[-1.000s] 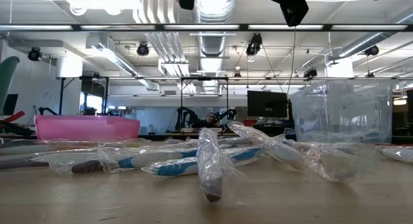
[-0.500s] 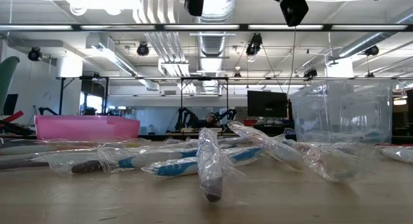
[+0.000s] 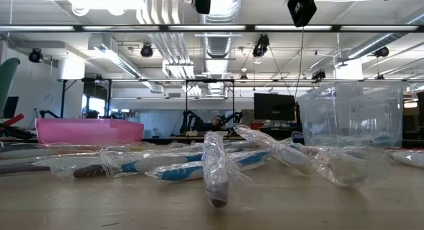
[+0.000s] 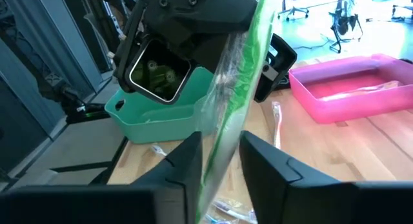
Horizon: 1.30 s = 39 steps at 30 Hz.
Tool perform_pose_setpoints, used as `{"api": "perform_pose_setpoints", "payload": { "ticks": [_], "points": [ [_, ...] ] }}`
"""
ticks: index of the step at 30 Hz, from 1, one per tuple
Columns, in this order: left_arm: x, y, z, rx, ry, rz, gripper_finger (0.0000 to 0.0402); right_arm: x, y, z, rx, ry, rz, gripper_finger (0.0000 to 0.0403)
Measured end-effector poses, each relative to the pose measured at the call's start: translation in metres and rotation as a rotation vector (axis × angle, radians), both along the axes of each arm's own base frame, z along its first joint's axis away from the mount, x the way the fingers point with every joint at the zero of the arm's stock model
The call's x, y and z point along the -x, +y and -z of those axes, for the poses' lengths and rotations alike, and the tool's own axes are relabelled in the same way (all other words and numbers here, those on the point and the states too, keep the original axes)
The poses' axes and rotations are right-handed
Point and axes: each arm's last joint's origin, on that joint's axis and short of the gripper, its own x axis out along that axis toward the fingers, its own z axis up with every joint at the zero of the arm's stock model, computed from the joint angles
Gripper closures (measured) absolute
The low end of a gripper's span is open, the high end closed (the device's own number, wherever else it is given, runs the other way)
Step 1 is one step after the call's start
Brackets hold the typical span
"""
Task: Pick & Place Toothbrushes
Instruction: Put the green toothbrush into the green bin
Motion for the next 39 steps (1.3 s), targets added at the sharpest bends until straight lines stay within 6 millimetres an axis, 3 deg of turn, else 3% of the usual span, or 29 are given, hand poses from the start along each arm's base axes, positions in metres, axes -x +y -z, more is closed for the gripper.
{"api": "perform_pose_setpoints", "payload": {
  "ticks": [8,20,29,39],
  "points": [
    [0.000,-0.001,0.000,0.001,-0.002,0.010,0.0401,0.000,-0.001,0.000,0.006,0.002,0.005,0.0382],
    [0.000,0.000,0.002,0.056,-0.002,0.018,0.0379,-0.001,-0.003,0.001,0.012,0.011,0.012,0.0386],
    [0.005,-0.008,0.001,0.444,-0.132,0.057,0.0340,0.004,-0.004,-0.004,0.032,-0.010,0.006,0.0388],
    [0.027,0.003,-0.015,0.926,-0.461,-0.157,0.0308,0.012,-0.006,-0.005,0.043,0.031,0.003,0.0387]
  ]
}}
